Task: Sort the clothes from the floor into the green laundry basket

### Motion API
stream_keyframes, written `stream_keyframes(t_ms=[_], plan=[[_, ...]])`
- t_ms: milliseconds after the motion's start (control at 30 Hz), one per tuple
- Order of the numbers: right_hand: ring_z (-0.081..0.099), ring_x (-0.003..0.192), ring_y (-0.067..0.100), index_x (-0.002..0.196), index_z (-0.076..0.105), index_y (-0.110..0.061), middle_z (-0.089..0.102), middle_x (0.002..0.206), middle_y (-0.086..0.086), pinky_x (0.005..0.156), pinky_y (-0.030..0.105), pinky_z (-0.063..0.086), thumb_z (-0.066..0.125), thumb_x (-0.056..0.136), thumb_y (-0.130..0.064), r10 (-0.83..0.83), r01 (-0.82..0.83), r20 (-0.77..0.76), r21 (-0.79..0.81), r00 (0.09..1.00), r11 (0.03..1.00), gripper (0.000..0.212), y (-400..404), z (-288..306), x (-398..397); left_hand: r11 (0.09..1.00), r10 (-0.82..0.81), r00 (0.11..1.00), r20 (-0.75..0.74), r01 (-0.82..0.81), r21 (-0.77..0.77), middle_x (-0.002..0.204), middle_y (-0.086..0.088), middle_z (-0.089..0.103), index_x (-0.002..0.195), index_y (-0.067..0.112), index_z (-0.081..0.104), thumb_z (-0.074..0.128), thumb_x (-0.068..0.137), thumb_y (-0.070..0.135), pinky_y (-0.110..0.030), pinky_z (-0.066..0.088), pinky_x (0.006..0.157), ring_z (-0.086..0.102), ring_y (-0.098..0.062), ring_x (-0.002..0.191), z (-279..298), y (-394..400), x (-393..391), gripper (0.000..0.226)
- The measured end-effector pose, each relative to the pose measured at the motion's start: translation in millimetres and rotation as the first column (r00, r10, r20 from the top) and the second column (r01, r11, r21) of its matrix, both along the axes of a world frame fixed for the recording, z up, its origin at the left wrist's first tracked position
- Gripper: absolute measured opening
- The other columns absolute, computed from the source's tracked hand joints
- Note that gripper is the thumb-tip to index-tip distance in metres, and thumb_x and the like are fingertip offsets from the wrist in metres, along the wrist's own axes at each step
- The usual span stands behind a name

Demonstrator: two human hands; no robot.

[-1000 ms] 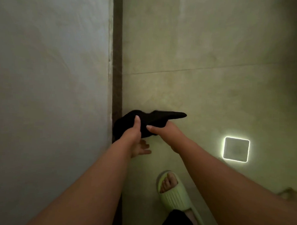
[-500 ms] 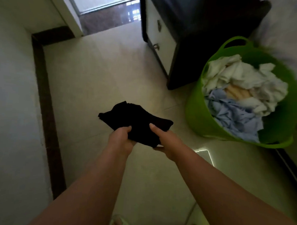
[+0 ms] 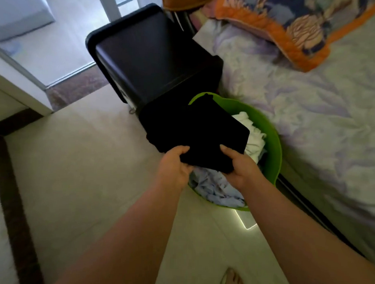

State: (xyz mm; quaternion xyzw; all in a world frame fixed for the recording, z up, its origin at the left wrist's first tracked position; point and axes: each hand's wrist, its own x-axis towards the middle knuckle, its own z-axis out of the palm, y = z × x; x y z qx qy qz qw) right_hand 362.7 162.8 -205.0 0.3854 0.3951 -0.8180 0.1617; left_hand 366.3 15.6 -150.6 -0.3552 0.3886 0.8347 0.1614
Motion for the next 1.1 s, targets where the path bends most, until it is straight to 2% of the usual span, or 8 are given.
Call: stream_keyframes(t_ms=[100, 200, 300, 400, 467, 700, 934, 1101], plan=[[0.06, 0.111, 0.035, 0.136, 0.047, -0.004, 0.059, 0.126, 0.018, 0.092, 0.046, 0.052, 0.071, 0.084, -0.013, 0.03, -0.082, 0.161, 0.33, 0.986, 0.94, 0.058, 48, -16, -8, 0.96, -0.142, 0.962, 0.232, 0.191, -0.206, 0.091, -0.007, 0.058, 0.126, 0.004, 0.049, 0.047, 0.095, 0.003, -0.033, 0.055, 0.072, 0.058, -0.021, 0.078, -32, 27, -11, 0.031], [0.056, 0.111, 0.038, 0.145, 0.032, -0.005, 0.051, 0.132, 0.021, 0.092, 0.046, 0.05, 0.068, 0.084, -0.016, 0.07, -0.312, 0.407, 0.567, 0.911, 0.763, 0.072, 75, -31, 0, 0.757, -0.227, 0.877, 0.424, 0.433, -0.49, 0.091, -0.007, 0.059, 0.13, 0.002, 0.05, 0.057, 0.085, 0.008, -0.041, 0.051, 0.089, 0.058, -0.023, 0.077, -55, 40, -3, 0.046], [0.049, 0.122, 0.038, 0.147, 0.035, -0.019, 0.043, 0.141, 0.016, 0.101, 0.045, 0.045, 0.062, 0.086, -0.016, 0.335, -0.425, 0.295, 0.795, 0.895, 0.433, 0.067, 71, -36, 12, 0.255, -0.481, 0.803, 0.353, 0.513, -0.82, 0.14, -0.021, 0.043, 0.149, 0.012, 0.023, 0.06, 0.085, 0.016, -0.048, 0.044, 0.101, 0.048, -0.039, 0.123, -78, 45, 0, 0.075], [0.028, 0.138, 0.038, 0.149, 0.03, -0.031, 0.023, 0.156, 0.011, 0.114, 0.044, 0.028, 0.06, 0.087, -0.02, 0.645, -0.427, 0.33, 0.904, 0.689, -0.007, 0.07, 57, -44, 7, -0.365, -0.718, 0.465, 0.518, 0.382, -0.849, 0.161, -0.012, -0.002, 0.153, 0.033, -0.004, 0.053, 0.094, 0.028, -0.053, 0.022, 0.116, 0.005, -0.037, 0.146, -89, 49, -18, 0.083], [0.006, 0.146, 0.037, 0.151, 0.017, -0.042, -0.002, 0.162, 0.006, 0.118, 0.054, 0.012, 0.058, 0.091, -0.03, 0.687, -0.492, 0.47, 0.851, 0.554, -0.185, 0.074, 52, -60, -8, -0.546, -0.738, 0.255, 0.625, 0.32, -0.774, 0.16, -0.004, -0.018, 0.15, 0.042, -0.011, 0.048, 0.097, 0.037, -0.057, 0.013, 0.117, -0.01, -0.036, 0.147, -104, 58, -38, 0.079], [-0.008, 0.147, 0.035, 0.151, 0.015, -0.041, -0.017, 0.16, 0.005, 0.116, 0.061, 0.011, 0.059, 0.089, -0.037, 0.761, -0.655, 0.546, 0.724, 0.35, -0.218, 0.076, 56, -128, -44, -0.731, -0.647, -0.204, 0.735, 0.441, -0.521, 0.153, -0.005, -0.037, 0.15, 0.043, -0.007, 0.042, 0.095, 0.054, -0.051, 0.009, 0.12, -0.011, -0.034, 0.148, -163, 51, -79, 0.074], [0.004, 0.147, 0.038, 0.148, 0.026, -0.039, 0.001, 0.161, 0.007, 0.116, 0.055, 0.018, 0.058, 0.085, -0.042, 0.751, -0.714, 0.57, 0.673, 0.335, -0.193, 0.07, 57, -91, -55, -0.663, -0.725, -0.154, 0.671, 0.417, -0.621, 0.161, -0.015, -0.002, 0.153, 0.033, 0.013, 0.045, 0.099, 0.037, -0.041, 0.03, 0.114, 0.025, -0.036, 0.142, -104, 52, -95, 0.063], [0.018, 0.142, 0.038, 0.147, 0.025, -0.04, 0.026, 0.154, 0.011, 0.111, 0.057, 0.027, 0.054, 0.083, -0.045, 0.778, -0.656, 0.551, 0.713, 0.303, -0.25, 0.07, 41, -18, -63, -0.656, -0.73, -0.109, 0.675, 0.39, -0.646, 0.16, -0.013, -0.012, 0.154, 0.032, 0.003, 0.046, 0.098, 0.039, -0.045, 0.025, 0.117, 0.015, -0.037, 0.145, -24, 50, -102, 0.071]])
